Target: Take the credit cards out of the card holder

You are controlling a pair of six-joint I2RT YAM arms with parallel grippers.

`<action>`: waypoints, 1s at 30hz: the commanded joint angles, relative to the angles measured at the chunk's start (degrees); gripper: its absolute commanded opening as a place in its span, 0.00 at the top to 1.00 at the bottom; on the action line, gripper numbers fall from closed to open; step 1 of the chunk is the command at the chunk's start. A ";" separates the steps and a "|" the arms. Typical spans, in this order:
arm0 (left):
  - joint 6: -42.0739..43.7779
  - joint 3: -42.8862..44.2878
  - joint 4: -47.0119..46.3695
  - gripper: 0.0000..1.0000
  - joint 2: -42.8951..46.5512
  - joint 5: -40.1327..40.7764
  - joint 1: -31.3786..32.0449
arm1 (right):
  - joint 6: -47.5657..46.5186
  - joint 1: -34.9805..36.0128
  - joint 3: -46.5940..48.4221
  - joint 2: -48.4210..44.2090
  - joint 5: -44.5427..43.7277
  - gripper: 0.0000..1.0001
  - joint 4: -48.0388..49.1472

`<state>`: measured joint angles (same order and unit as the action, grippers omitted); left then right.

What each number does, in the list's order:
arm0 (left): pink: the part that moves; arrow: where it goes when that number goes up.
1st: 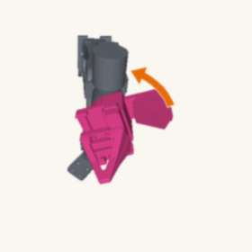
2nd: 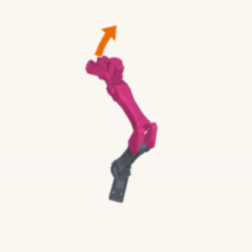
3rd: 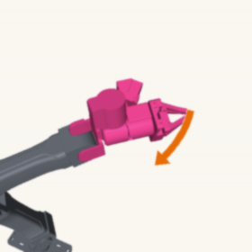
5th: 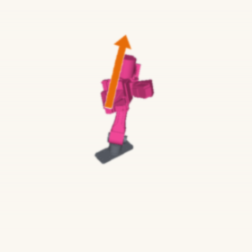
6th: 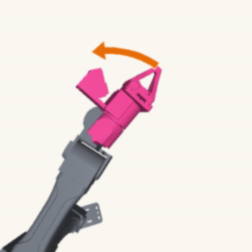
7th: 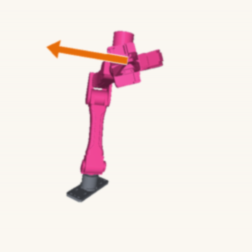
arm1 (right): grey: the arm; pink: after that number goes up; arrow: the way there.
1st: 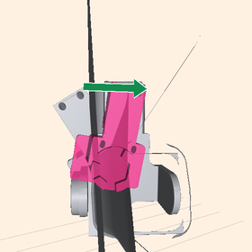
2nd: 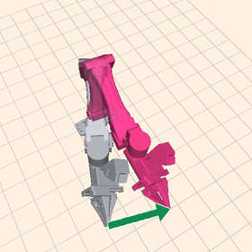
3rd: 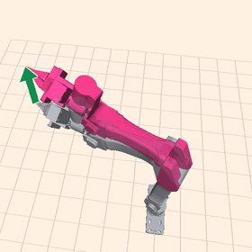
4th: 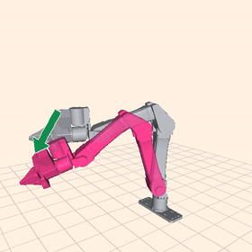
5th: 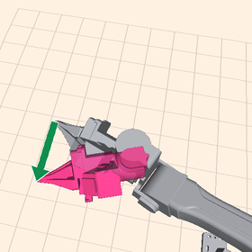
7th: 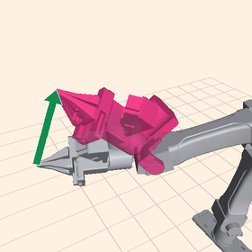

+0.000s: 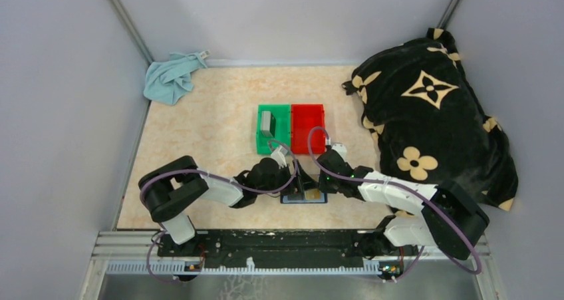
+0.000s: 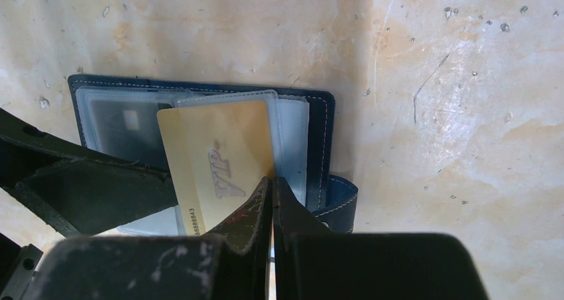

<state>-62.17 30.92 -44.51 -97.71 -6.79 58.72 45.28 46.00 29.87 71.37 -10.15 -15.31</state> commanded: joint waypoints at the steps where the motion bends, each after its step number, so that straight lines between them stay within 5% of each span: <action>1: -1.57 2.06 -5.46 0.15 0.35 -1.37 0.43 | 1.54 1.20 -3.70 1.78 4.38 1.00 -2.19; 15: -3.13 -0.27 -3.94 0.71 1.07 1.35 0.43 | 1.86 1.20 -3.96 1.32 4.01 1.00 -2.20; 26: -2.20 -0.98 0.03 0.99 2.60 3.25 0.17 | 1.47 1.20 -3.10 1.92 3.31 1.00 -3.02; 30: -2.34 -1.25 1.02 1.00 3.36 2.53 -0.33 | 1.31 1.13 -2.88 2.25 3.04 1.00 -3.17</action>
<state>-64.55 29.54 -41.10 -96.84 -3.01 58.61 46.72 46.00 28.60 70.65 -9.30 -13.04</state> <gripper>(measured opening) 0.007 0.005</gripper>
